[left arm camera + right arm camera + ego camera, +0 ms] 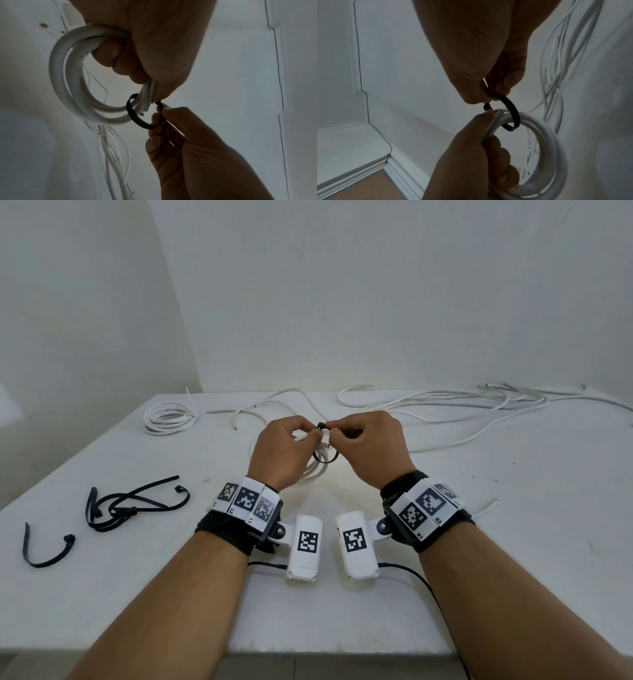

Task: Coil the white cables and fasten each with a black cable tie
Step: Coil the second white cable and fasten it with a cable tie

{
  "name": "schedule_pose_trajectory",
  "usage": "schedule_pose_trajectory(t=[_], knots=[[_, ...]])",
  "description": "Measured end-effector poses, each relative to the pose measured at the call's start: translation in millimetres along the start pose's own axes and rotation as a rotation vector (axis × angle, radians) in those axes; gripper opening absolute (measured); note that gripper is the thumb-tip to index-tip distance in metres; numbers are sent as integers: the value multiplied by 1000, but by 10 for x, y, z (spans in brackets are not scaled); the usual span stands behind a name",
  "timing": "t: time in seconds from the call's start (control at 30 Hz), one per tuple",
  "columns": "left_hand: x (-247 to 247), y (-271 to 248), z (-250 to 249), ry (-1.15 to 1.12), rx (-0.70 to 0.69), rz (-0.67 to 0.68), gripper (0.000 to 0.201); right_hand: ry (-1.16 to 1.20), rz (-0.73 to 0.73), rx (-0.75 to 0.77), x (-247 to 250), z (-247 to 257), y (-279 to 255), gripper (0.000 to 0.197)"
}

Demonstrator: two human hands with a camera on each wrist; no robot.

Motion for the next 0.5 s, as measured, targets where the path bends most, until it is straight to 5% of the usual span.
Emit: schedule_pose_trajectory(t=[0.3,0.5], knots=[[34,-11,-67,66,-69,-10,15,111,-23,-50,7,-37,5,1],[-4,-60,-152,-33,-100,76,16,358,6,-173,5,-94,10,12]])
Point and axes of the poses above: each hand's wrist, its own y-axis towards the middle knuckle, its own x-axis out of the back of the hand, z = x × y, the point moved 6 cm from there along y, towards the middle knuckle, and after that the axes turned 7 degrees about -y, right-handed, at the moved point
